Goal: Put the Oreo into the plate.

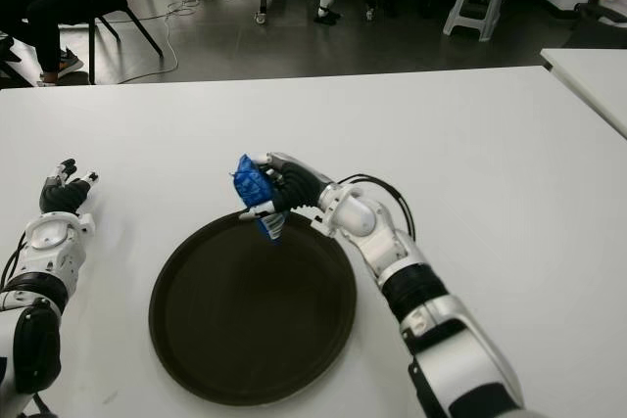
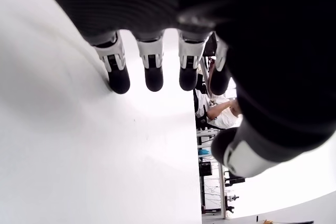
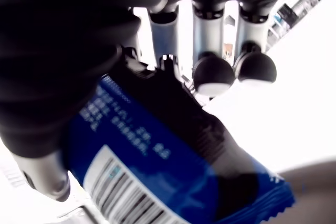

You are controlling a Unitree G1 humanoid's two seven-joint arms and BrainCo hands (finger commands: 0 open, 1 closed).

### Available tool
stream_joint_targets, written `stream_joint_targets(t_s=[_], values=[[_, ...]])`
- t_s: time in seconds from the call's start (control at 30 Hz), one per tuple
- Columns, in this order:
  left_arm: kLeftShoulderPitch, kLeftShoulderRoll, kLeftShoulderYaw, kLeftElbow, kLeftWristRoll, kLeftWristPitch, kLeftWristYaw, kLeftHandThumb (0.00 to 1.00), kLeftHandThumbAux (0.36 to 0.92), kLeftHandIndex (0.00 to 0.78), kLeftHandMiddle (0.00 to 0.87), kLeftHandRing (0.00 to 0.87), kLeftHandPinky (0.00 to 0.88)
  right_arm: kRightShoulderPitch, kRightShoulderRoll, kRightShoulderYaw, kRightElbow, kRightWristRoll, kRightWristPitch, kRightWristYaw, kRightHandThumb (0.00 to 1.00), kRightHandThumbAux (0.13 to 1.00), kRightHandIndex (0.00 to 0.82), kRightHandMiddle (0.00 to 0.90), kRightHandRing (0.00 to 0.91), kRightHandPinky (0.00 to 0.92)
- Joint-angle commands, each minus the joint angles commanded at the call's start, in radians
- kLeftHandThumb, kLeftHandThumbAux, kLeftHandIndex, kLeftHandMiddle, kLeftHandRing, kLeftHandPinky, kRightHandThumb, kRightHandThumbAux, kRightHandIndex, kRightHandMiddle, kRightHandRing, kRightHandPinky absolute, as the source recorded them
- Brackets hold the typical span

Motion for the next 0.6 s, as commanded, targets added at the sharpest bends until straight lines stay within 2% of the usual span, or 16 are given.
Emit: stream_joint_targets(t_s=[0.3,0.6], values=[[0.0,0.0,-0.001,-0.001,0.002,0.0,-0.001,0.133,0.69,0.0,0.03,0.02,0.031,0.025,0.013,0.006,-0.019,-0.009,0.011,0.011,0.744,0.707,0.44,0.88,0.864,0.857],[0.002,0.001,-0.009,-0.001,0.011,-0.003,0.002,0.125,0.691,0.0,0.024,0.021,0.042,0.027,0.015,0.026,-0.005,-0.04,0.04,0.005,0.743,0.706,0.44,0.869,0.856,0.85]])
